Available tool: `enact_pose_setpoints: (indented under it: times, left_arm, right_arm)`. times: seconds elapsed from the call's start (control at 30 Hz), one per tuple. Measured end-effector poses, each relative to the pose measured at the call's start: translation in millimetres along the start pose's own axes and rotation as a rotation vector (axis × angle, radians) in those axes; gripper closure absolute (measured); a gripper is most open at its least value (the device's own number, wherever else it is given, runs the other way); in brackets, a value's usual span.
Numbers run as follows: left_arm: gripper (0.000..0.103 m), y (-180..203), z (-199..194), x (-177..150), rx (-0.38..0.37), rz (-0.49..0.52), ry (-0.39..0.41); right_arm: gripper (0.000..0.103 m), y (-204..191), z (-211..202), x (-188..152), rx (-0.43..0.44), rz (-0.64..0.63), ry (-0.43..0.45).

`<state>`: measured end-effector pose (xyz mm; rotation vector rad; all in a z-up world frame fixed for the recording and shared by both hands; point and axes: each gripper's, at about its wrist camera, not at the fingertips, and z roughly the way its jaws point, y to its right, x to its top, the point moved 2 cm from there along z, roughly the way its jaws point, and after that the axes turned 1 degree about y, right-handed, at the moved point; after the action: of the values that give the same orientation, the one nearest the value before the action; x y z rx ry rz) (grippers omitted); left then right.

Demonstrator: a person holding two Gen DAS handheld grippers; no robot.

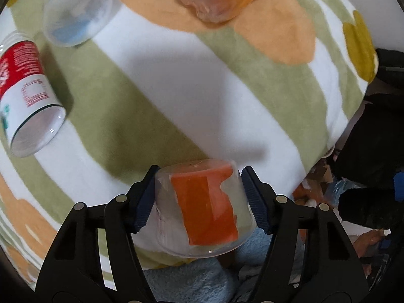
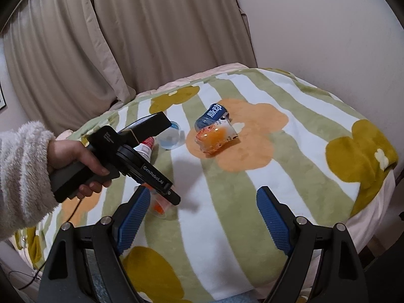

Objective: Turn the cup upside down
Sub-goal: 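Move the left gripper to the set-down cup and close around it, then rotate the cup rim-down with the left gripper, lower it, open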

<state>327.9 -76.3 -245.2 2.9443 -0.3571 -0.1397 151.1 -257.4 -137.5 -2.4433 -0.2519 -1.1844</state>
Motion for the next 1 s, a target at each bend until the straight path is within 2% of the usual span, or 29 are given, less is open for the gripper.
enact_pose_setpoints:
  times: [0.03,0.13,0.23,0.27,0.37,0.47,0.53,0.6,0.77,1.0]
  left_arm:
    - [0.04,2.1,-5.8,-4.6,-0.011,0.004,0.031]
    - [0.04,13.1,-30.1,-30.3,-0.03,0.039,0.203]
    - [0.04,24.0,-40.1,-65.3,-0.073,0.025,0.46]
    - [0.04,24.8,-45.6,-75.8,-0.081,0.014,0.576]
    - [0.04,32.0,-44.5,-100.2,0.014,0.0,0.857]
    - [0.04,27.6,-39.0,-108.9,0.107,-0.025,1.027]
    - [0.04,24.1,-31.9,-109.3,0.14,-0.045,1.078]
    - [0.04,13.0,-20.9,-106.4,0.135,-0.061,1.084]
    - [0.04,-2.9,-9.0,-94.7,0.113,-0.095,1.046]
    - [0.04,1.5,-3.9,-109.3,0.119,-0.08,0.993]
  right_arm:
    - [0.019,-0.6,-2.6,0.8,0.004,-0.001,0.009]
    - [0.019,-0.6,-13.9,3.0,0.006,0.004,0.065]
    - [0.019,0.0,-19.8,4.1,0.021,0.032,0.12]
    - [0.019,-0.6,-20.2,2.2,0.027,0.043,0.138]
    - [0.019,-5.1,-16.9,-6.1,0.026,0.038,0.156]
    - [0.019,-11.9,-12.1,-21.0,0.018,-0.002,0.154]
    - [0.019,-14.2,-9.3,-30.5,0.02,-0.019,0.145]
    - [0.019,-14.6,-7.4,-38.9,0.014,-0.029,0.131]
    - [0.019,-10.6,-5.9,-53.2,0.011,-0.023,0.127]
    - [0.019,-12.7,-7.3,-66.1,0.04,-0.007,0.119]
